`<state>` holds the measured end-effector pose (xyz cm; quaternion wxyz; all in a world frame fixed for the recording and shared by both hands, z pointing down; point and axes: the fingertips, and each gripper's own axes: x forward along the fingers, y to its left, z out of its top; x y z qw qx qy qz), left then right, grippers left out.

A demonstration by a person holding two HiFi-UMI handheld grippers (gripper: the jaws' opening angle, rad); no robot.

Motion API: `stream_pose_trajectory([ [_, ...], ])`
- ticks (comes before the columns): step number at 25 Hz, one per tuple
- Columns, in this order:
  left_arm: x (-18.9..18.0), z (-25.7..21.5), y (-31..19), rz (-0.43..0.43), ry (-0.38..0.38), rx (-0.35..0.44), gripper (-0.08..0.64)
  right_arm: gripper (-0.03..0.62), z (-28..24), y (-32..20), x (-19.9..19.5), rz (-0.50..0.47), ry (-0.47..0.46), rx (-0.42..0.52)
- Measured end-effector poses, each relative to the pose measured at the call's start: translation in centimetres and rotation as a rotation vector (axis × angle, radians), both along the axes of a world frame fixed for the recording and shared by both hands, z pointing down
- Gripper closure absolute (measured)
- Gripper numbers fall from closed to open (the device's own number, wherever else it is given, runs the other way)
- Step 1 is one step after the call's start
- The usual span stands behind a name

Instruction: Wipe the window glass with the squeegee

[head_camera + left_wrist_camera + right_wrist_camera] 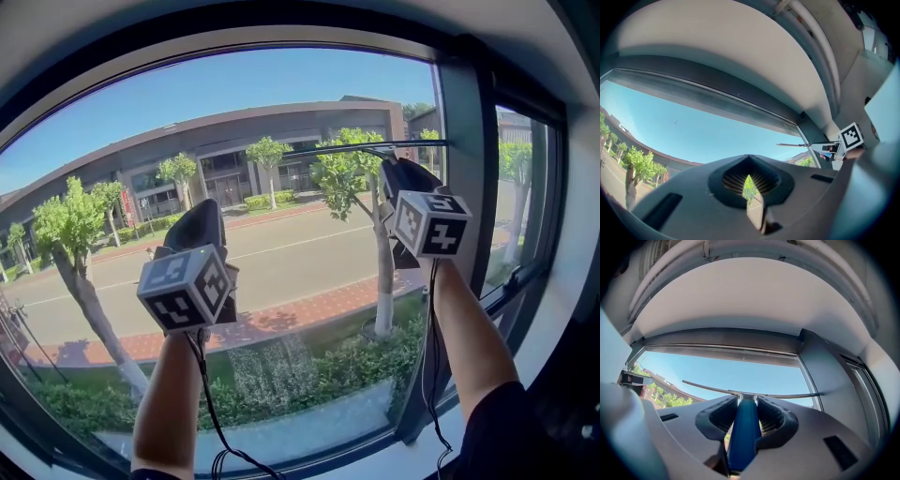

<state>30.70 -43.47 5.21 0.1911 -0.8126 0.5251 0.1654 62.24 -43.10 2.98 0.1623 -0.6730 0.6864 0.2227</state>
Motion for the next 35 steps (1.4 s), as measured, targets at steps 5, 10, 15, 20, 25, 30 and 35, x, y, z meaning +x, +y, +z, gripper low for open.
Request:
stream_pose_trajectory([
  [5, -0.1, 0.2, -0.2, 0.012, 0.013, -0.015, 0.558, 0.462, 0.8, 0.0, 0.1, 0.004, -0.002, -0.009],
  [10, -0.2, 0.7, 0.0, 0.014, 0.009, -0.018, 0.558, 0.462, 1.9, 0.1, 0.3, 0.006, -0.011, -0.024],
  [15, 0.1, 1.0, -0.1, 0.019, 0.01, -0.028, 0.558, 0.462, 3.1, 0.1, 0.6, -0.003, -0.018, -0.038],
  [20, 0.1, 1.8, 0.1, 0.017, -0.004, -0.025, 0.558, 0.462, 4.2, 0.6, 0.6, -0.017, -0.028, -0.046],
  [25, 0.1, 2.8, -0.2, 0.015, 0.0, -0.044, 0.558, 0.462, 5.3, 0.5, 0.6, -0.018, -0.025, -0.061],
  [30, 0.7, 3.9, -0.5, 0.018, -0.009, -0.054, 0.558, 0.462, 6.6, 0.2, 0.7, -0.003, -0.016, -0.077],
  [35, 0.4, 4.9, -0.9, 0.016, -0.01, -0.072, 0.558, 0.462, 7.6, 0.2, 0.5, 0.003, -0.012, -0.086],
])
